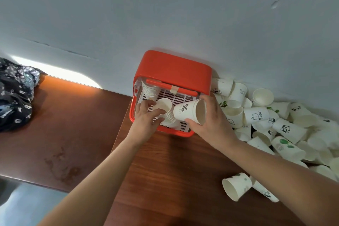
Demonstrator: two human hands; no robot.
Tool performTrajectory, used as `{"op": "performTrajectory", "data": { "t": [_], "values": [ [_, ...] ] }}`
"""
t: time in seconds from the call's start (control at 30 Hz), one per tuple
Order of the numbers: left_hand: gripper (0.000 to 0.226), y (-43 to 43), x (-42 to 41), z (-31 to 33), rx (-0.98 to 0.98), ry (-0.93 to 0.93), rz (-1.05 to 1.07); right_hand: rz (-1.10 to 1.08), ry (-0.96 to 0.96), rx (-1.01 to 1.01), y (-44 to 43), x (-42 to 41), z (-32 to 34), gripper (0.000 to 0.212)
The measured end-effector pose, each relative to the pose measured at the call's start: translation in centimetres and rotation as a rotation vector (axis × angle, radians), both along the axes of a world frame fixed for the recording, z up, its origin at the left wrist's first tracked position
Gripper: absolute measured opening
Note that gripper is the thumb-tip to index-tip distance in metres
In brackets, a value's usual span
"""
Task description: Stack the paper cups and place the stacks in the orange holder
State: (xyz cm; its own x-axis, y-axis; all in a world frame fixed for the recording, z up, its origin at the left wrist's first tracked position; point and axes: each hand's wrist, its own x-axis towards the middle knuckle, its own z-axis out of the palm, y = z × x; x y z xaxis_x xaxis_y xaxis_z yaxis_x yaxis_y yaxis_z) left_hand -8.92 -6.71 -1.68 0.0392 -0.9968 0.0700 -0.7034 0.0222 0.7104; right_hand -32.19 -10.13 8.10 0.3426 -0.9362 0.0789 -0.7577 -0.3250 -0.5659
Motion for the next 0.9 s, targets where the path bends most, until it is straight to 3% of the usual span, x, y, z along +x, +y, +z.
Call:
{"op": "performTrajectory", "data": {
  "t": [0.13,0.3,0.4,0.57,0.7,0.8,0.9],
  "values": [
    [0.019,-0.3,-0.7,0.9,0.116,0.216,-0.139,-0.064,-0.058,-0.14,0.1,-0.3,0.1,0.077],
    [0.023,-1.3,-1.4,1.3,0.11,0.218,-0.237,-0.046,-0.046,-0.098,0.3,-0.6,-0.2,0.078],
    [0.031,-1.1,-1.5,0.8,0.131,0.288,-0.221,-0.026,0.005,-0.053,0.3,-0.7,-0.8,0.078],
    [0.05,-0.5,-1.5,1.2,0.35,0.59,-0.08,0.104,0.115,-0.079,0.5,1.0,-1.8,0.076],
    [0.034,-0.8,-1.0,1.3,0.408,0.619,0.0,0.237,0.243,0.0,-0.2,2.2,-3.0,0.077],
    [0.03,-1.0,-0.8,1.5,0.39,0.529,0.028,0.179,0.18,0.218,-0.8,2.2,-4.2,0.08],
    [0.038,-1.4,-0.4,1.2,0.33,0.426,0.223,0.082,0.061,0.294,-1.2,2.5,-4.8,0.084]
  ]
}}
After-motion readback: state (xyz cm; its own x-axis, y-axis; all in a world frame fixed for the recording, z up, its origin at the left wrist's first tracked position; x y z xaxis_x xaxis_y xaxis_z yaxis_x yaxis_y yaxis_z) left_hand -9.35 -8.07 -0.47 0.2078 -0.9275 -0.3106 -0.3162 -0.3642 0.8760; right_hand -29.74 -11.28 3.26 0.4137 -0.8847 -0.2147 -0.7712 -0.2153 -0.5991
